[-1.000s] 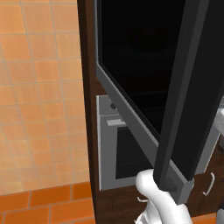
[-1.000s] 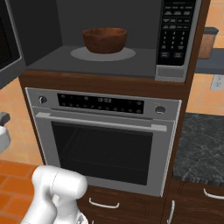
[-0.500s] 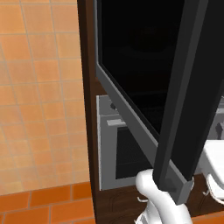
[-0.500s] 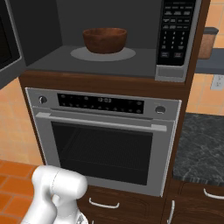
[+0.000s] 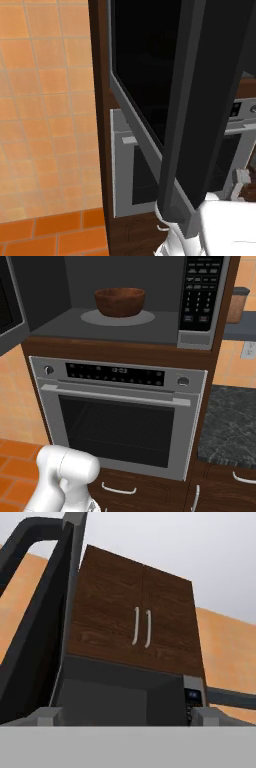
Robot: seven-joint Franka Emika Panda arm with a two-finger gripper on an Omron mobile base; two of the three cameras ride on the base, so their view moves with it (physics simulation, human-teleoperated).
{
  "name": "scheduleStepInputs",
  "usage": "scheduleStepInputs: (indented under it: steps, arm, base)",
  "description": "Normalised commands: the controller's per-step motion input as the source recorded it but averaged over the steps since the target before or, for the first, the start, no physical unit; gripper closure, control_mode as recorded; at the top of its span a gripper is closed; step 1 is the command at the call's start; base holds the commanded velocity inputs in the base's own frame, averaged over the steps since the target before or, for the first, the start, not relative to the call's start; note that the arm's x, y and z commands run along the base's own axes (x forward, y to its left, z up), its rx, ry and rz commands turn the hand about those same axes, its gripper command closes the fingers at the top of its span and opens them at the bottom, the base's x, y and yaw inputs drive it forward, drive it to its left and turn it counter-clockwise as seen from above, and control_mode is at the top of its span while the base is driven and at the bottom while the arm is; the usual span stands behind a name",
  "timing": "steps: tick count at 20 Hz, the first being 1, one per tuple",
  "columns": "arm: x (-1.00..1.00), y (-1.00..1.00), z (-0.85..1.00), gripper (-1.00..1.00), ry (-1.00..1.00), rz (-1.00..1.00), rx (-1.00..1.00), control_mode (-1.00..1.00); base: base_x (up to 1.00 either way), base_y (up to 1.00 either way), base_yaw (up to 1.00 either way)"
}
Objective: Open the microwave, place the bowl with waffle inside the microwave, then close the microwave door and turn it on.
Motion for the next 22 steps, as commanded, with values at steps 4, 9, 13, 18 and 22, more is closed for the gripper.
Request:
scheduleStepInputs:
  steps: [4, 9, 13, 18, 22]
  arm:
    - [-0.65, 0.45, 0.0, -1.0, -0.26, -0.13, -0.09, -1.0]
    - [0.06, 0.67, 0.0, -1.0, -0.07, -0.19, -0.15, -1.0]
    - [0.61, 0.34, -0.06, -1.0, 0.0, -0.17, -0.16, -1.0]
    - [0.58, 0.01, -0.21, -1.0, 0.0, -0.14, -0.09, -1.0]
    - [0.42, 0.0, -0.11, -1.0, 0.0, -0.11, -0.06, -1.0]
  base:
    - [0.0, 0.0, 0.0]
    - [0.0, 0.0, 0.0]
    - [0.0, 0.0, 0.0]
    - [0.0, 0.0, 0.0]
    - [0.0, 0.0, 0.0]
